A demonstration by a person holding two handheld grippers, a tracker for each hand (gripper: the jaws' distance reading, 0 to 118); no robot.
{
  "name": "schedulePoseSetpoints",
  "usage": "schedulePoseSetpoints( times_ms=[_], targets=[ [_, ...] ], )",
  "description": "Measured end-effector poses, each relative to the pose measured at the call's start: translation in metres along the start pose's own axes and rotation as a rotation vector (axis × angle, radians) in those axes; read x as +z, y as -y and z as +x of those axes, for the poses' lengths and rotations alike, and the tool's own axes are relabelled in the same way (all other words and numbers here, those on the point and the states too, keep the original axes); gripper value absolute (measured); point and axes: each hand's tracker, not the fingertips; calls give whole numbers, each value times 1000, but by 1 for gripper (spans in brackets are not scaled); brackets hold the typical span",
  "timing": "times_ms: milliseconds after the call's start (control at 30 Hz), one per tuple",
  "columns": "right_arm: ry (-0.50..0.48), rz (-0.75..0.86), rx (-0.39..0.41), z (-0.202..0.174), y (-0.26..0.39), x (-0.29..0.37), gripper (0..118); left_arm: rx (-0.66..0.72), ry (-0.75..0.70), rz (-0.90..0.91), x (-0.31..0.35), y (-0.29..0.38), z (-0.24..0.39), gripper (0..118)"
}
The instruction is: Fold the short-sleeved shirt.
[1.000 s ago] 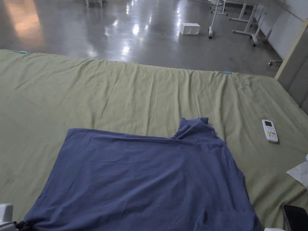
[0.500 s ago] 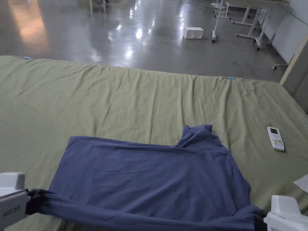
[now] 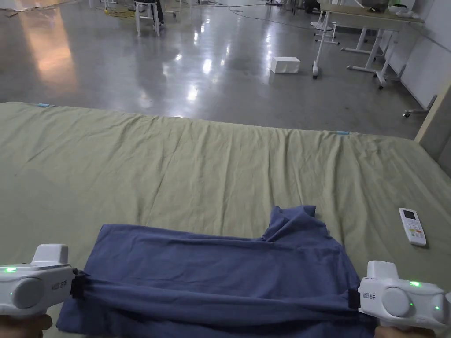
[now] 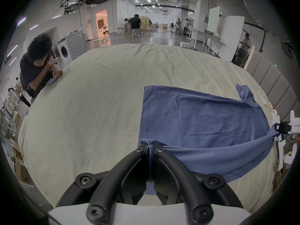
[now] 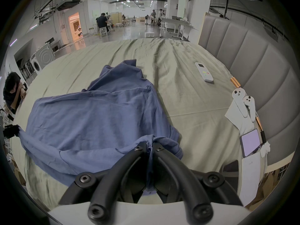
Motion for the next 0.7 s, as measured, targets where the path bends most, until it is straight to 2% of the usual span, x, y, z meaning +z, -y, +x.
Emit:
schedulePoseSetpoints(
  times_ms=[167, 200, 300, 333, 400, 467, 700],
  targets=[
    [-13, -10, 7, -1, -2, -29, 7, 33, -5, -34, -14, -4, 1, 7],
    [-18, -14, 16, -2, -2, -32, 10, 35, -8, -42, -17, -4, 2, 7],
    [5, 8, 49, -4, 0, -37, 33, 40, -11, -41, -19, -2, 2, 8],
    [16, 22, 59, -4, 1, -35, 36, 41, -12, -39, -19, -2, 2, 12],
    [28, 79, 47, -4, 3, -23, 51, 36, -15, -13, -13, 0, 6, 34],
    [19, 158, 30, -3, 3, -9, 63, 8, -22, 24, -6, 0, 7, 51],
    [-8, 464, 19, -23, 15, 67, 63, -34, 12, 276, 53, -1, 28, 52]
  ],
)
